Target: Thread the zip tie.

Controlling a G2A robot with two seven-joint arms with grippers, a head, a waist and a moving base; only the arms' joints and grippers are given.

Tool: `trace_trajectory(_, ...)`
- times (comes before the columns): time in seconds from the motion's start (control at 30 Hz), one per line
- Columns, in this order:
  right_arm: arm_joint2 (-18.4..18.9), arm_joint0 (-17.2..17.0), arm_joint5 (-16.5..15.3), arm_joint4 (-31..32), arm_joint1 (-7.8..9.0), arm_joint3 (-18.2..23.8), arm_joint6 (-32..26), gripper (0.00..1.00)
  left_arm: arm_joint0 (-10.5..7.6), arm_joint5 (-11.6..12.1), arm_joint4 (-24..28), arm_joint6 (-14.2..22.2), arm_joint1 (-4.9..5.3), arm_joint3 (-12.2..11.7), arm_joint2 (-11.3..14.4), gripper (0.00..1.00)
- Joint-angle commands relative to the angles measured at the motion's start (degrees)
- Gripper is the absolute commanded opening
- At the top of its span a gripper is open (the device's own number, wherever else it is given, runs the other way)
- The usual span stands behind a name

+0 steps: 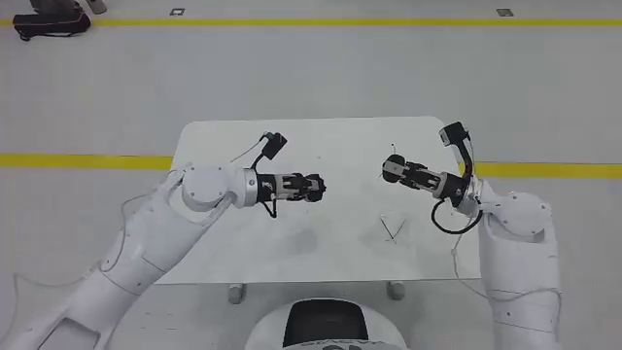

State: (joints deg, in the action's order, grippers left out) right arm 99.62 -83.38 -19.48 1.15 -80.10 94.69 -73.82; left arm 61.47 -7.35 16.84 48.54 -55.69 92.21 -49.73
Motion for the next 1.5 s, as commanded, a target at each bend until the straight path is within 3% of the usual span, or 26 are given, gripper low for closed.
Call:
trace_trajectory(0.0, 0.0, 0.0, 0.0, 0.0, 0.0, 0.01, 0.0, 0.0, 0.0, -0.01, 0.01, -0.01, 0.0, 0.0, 0.0, 0.0)
trace_trajectory(0.1, 0.0, 0.0, 0.0, 0.0, 0.0, 0.01, 0.0, 0.0, 0.0, -0.01, 0.01, -0.01, 0.0, 0.0, 0.0, 0.0)
trace_trajectory(0.2, -0.77, 0.04, 0.0, 1.02, 0.41, 1.66, 1.28, 0.0, 0.61, -0.87, 8.83, 2.0, -0.51, -1.05, -0.06, 0.0)
trace_trajectory(0.27, -1.29, 0.18, 0.0, 0.09, 0.74, 2.27, 1.18, 0.0, -0.14, -2.59, 16.46, 5.27, -1.06, -2.68, 0.01, 0.0)
trace_trajectory(0.43, -2.25, 0.2, 0.0, -0.2, 1.5, 3.24, 2.47, 0.0, -3.05, -6.2, 23.52, 8.36, -2.28, -6.67, 1.83, 0.0)
trace_trajectory(0.6, -3.57, -0.38, 0.0, -0.94, 2.22, 4.6, 3.09, 0.0, -5.48, -8.72, 25.71, 10.17, -3.25, -9.45, 4.03, 0.0)
trace_trajectory(0.77, -4.86, -0.68, 0.0, -1.34, 2.83, 5.83, 3.36, 0.0, -6.93, -9.11, 26.7, 10.09, -4.03, -10.88, 5.53, 0.0)
trace_trajectory(0.9, -6.0, -0.75, 0.0, -3.88, 3.23, 4.28, 1.3, 0.0, -7.13, -8.38, 27.28, 9.09, -4.43, -11.79, 6.11, 0.0)
trace_trajectory(0.97, -6.0, -0.75, 0.0, -3.88, 3.23, 4.28, 1.3, 0.0, -6.88, -6.53, 27.82, 8.26, -4.57, -12.13, 5.89, 0.0)
trace_trajectory(1.3, -6.29, -0.65, 0.0, -3.36, 3.27, 5.15, 2.26, 0.0, -6.52, -6.64, 27.84, 7.56, -4.61, -11.84, 6.07, 0.0)
trace_trajectory(1.37, -7.09, -0.9, 0.0, -0.25, 3.58, 6.8, 2.87, 0.0, -6.34, -6.54, 28.57, 8.6, -4.68, -10.97, 6.19, 0.0)
trace_trajectory(1.47, -7.77, -1.0, 0.0, -0.48, 3.88, 7.4, 3.72, 0.0, -6.76, -7.19, 28.52, 10.4, -4.6, -10.7, 6.12, 0.0)
